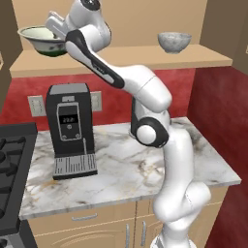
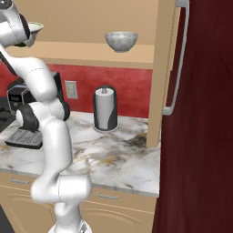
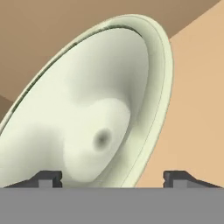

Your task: Take the smaller bowl and place it next to the appetizer plate on the dining counter , and place the larger bowl next to the plate with cooked food.

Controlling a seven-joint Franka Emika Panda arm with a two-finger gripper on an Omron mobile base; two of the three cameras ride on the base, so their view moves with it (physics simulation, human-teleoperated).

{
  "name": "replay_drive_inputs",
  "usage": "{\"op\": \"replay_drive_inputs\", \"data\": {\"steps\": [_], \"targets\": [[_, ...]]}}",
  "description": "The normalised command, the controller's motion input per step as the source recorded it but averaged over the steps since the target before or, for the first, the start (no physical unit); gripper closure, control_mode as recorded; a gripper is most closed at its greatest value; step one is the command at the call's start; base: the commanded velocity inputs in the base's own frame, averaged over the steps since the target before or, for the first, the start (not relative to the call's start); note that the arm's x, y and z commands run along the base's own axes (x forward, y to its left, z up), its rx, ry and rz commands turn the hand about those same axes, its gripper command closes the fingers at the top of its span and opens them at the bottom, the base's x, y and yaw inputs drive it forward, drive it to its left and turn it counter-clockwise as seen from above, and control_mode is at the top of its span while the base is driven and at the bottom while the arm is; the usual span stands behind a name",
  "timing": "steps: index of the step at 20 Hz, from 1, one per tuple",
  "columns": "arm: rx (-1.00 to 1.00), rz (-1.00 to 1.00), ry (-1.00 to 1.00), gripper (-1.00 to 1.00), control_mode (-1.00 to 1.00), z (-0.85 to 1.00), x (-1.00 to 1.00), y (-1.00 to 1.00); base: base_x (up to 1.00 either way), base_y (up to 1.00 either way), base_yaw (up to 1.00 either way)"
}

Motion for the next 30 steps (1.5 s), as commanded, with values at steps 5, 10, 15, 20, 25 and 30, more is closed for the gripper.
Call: {"op": "replay_drive_inputs", "data": {"steps": [5,10,15,20,25,30], "targets": [[-0.01,-0.06,0.00,1.00,-1.00,0.00,-0.25,-0.06,0.00,0.00,0.00],[-0.04,-0.12,-0.05,1.00,-1.00,-0.21,-0.94,-0.09,0.00,0.00,0.00],[-0.12,-0.16,-0.17,1.00,-1.00,-0.69,-1.00,-0.10,0.00,0.00,0.00],[-0.13,-0.17,-0.31,1.00,-1.00,-0.71,-1.00,-0.10,0.00,0.00,0.00],[-0.06,-0.11,-0.38,1.00,-1.00,-0.67,-1.00,-0.45,0.00,0.00,0.00],[0.03,-0.01,-0.17,1.00,-1.00,-0.64,-1.00,-0.88,0.00,0.00,0.00]]}}
